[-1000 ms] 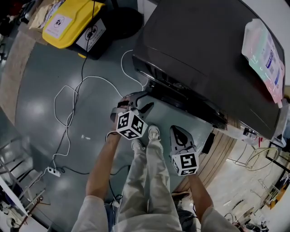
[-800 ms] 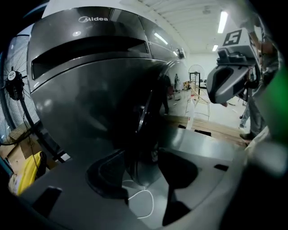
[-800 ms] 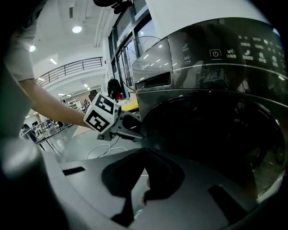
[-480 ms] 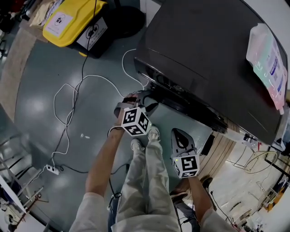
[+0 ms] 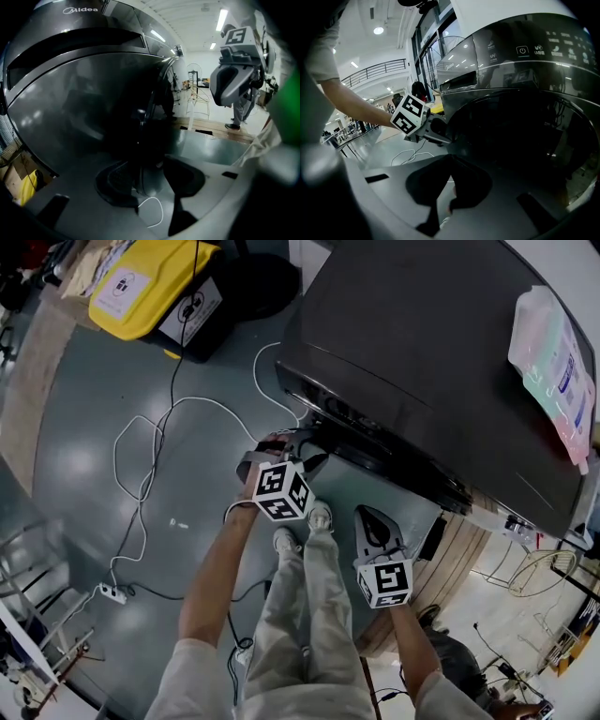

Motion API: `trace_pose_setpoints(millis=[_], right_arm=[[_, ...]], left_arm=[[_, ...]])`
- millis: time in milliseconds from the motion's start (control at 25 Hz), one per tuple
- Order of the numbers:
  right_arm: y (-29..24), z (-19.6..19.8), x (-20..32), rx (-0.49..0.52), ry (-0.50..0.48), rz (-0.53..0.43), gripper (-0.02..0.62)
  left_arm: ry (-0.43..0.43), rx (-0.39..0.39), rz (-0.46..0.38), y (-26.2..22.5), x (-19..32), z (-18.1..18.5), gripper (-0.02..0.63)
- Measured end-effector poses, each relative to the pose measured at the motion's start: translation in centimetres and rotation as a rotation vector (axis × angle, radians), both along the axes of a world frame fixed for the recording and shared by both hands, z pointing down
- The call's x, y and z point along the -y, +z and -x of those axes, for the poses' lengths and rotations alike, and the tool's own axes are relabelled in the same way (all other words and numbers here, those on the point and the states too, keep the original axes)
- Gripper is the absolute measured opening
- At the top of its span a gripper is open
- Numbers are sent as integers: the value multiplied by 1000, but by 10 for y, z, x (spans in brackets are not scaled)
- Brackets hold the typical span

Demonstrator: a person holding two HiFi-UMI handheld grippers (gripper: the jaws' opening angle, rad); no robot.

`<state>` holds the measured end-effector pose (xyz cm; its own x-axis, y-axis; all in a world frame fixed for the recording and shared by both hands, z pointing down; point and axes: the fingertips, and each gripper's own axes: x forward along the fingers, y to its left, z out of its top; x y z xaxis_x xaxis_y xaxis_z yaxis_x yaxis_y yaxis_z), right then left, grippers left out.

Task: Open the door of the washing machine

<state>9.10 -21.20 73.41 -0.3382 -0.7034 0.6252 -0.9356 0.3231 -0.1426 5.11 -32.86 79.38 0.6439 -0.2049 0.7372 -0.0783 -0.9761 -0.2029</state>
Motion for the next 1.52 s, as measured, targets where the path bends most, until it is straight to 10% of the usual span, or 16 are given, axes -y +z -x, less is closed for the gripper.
trace_pose_setpoints(millis=[1520], right_arm=[[-19,15,-36,-8,44,-38,-2]], left_arm=[[-94,-22,21,0,-66,32,163]])
